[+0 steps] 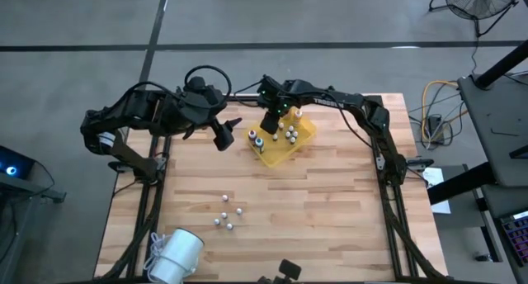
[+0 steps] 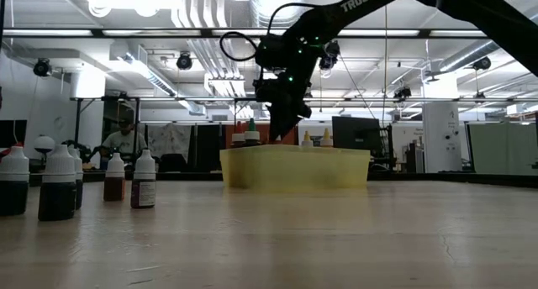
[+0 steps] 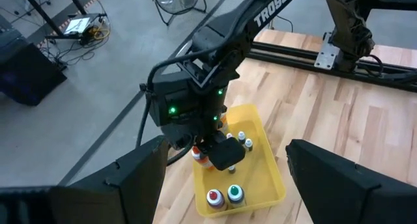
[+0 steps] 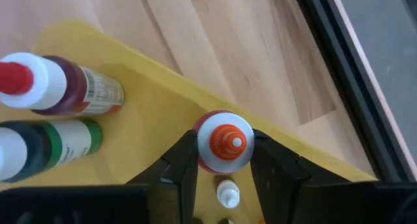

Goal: Pick & Place food coloring
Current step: Put the large orange food coloring bottle into the yellow bin

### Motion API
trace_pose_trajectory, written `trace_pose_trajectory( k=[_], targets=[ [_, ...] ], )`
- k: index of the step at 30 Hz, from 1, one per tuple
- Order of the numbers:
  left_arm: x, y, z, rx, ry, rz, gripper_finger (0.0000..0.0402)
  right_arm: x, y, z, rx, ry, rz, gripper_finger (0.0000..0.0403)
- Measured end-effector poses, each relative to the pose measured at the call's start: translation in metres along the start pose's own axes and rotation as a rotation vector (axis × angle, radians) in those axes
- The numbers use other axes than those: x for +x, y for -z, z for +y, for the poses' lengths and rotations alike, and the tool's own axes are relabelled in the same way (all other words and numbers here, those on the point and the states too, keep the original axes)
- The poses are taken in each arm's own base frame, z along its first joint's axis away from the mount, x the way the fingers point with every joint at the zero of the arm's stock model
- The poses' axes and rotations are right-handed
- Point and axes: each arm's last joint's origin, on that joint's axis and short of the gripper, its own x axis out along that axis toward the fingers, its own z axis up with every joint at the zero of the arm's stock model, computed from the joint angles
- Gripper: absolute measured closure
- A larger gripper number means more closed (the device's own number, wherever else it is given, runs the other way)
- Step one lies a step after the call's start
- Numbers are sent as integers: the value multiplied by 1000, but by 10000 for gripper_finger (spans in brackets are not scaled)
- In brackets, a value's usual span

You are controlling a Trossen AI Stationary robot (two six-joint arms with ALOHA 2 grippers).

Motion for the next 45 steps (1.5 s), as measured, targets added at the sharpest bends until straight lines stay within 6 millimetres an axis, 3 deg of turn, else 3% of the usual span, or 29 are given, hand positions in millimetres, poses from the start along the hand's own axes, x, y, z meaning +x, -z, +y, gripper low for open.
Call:
trace_pose_trajectory(
  k=[7,22,40,45],
  targets=[
    [0,0,0,-7,0,0,117,10,5,0,29,9,-12,296],
    [0,0,0,-10,0,0,117,8,4,-1,21,60,-9,294],
    [0,0,0,-12,0,0,117,8,7,-1,23,55,15,218],
    [-1,0,1,-13,0,-1,117,-4,6,-1,15,51,51,211]
  ],
)
